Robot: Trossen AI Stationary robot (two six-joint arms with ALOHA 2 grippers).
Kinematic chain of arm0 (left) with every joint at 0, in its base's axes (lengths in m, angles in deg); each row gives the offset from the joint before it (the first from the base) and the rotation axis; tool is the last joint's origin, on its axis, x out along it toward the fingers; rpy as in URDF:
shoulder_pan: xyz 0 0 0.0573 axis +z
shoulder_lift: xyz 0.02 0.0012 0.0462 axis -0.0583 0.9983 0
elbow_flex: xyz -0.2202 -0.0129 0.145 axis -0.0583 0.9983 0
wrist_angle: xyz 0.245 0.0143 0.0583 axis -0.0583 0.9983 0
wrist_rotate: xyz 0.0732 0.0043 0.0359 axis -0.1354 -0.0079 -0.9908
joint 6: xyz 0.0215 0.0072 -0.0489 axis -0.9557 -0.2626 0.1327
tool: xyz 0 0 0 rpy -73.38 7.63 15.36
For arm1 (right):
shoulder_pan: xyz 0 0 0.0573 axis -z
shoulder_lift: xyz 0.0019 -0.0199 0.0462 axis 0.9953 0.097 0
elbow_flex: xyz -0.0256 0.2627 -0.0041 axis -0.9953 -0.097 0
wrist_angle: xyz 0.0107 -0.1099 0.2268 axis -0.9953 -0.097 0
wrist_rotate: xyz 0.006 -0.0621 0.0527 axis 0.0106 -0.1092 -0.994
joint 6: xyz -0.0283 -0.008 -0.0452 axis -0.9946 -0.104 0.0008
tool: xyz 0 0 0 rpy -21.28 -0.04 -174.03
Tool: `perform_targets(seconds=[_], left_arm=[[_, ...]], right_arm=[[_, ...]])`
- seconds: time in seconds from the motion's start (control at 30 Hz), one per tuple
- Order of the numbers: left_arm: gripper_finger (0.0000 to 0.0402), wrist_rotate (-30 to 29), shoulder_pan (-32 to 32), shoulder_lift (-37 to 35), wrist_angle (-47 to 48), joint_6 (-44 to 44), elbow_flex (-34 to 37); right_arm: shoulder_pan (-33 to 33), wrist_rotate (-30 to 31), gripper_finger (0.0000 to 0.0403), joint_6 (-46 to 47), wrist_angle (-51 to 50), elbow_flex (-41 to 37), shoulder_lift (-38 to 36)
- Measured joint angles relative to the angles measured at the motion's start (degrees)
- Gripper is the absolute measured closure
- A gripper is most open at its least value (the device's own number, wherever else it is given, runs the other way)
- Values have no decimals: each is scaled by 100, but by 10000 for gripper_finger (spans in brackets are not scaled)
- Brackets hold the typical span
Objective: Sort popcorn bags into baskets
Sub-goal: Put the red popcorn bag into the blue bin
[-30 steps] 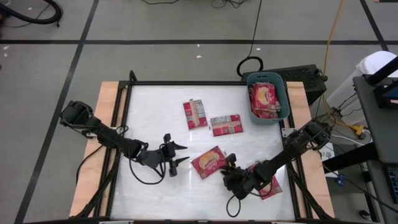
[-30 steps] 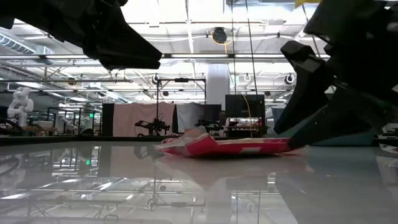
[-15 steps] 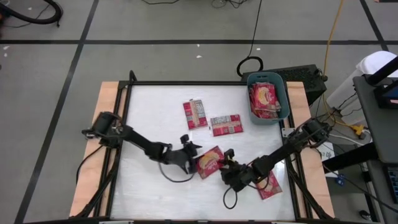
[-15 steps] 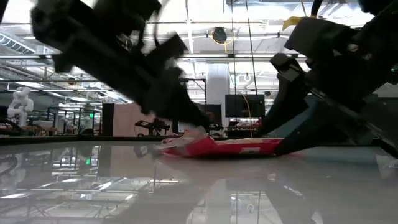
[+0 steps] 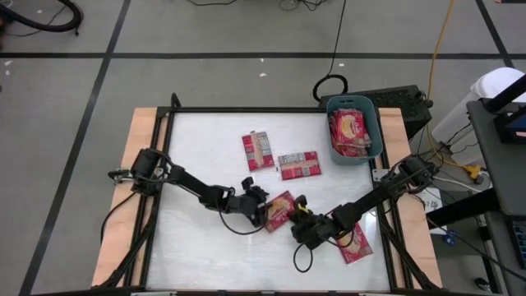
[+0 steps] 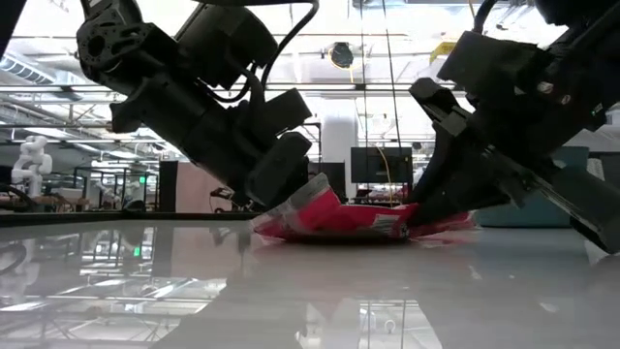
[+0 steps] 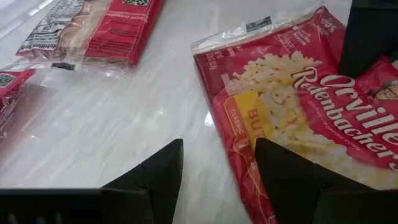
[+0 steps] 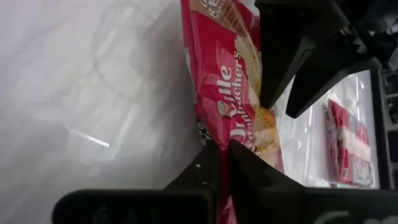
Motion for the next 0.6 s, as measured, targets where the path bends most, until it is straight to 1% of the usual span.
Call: perform_targets(seconds=[0.13,0.2,0.33,0.43,0.5,0.6], left_arm=[[195,111,-33,-346,424,-5,16],[195,190,-67,-665,700,-30,24],[195,132,-174,-1251,1099,-274,16],[195,5,-272,-1535,1425,-291,23],[195,-79,-369,-1650,1434,-291,17],[195,-373,-598,-1788,1475,-170,87]], right_arm=[[21,22,388,-264,65,-2,-134],[22,17,395,-405,35,-2,-255],[-17,-40,398,-973,43,-2,-562],[-106,-61,399,-1715,2,-1,-831],[-182,-63,400,-2323,2,0,-960],[-327,-67,400,-3196,-85,0,-1139]])
